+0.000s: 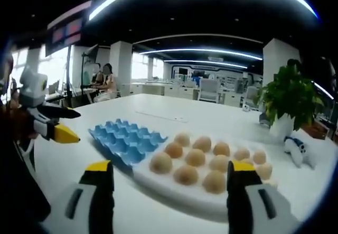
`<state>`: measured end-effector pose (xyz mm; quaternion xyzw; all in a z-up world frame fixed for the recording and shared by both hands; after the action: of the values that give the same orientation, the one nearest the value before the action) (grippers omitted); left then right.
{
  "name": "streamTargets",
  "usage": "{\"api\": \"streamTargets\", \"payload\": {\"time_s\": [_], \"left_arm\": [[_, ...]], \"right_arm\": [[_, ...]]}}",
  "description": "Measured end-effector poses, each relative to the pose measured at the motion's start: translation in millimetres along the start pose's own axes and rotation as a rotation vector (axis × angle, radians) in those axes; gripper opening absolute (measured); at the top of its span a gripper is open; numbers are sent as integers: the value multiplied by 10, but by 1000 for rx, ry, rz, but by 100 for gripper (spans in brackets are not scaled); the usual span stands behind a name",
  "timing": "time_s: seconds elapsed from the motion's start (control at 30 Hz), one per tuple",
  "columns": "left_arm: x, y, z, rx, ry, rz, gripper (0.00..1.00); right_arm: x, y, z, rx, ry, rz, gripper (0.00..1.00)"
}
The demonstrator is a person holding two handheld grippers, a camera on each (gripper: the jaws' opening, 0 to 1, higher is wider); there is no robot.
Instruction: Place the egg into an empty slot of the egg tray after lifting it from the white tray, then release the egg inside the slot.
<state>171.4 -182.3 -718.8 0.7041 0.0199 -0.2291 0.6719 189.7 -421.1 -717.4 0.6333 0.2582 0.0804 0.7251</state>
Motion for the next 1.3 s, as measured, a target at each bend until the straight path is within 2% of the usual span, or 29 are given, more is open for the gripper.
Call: {"api": "streamTargets", "payload": {"time_s": [1.3], "left_arm": [[9,-8,-43,5,3,-6,98]], "right_arm": [[-8,-24,28,14,-15,-4,90]]}}
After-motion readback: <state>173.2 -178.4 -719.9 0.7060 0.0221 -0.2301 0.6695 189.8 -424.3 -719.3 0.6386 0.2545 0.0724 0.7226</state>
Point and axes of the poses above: the point that each gripper's makers call its tool centre point, and the gripper's own axes: x roughly forward along the fingers, z roughly to its right, y roughly out of its top, the point moved 3 cm from there along -x, roughly backward along the fingers, and after that the axes turned 2 degrees about y, right-handed, at the moved point
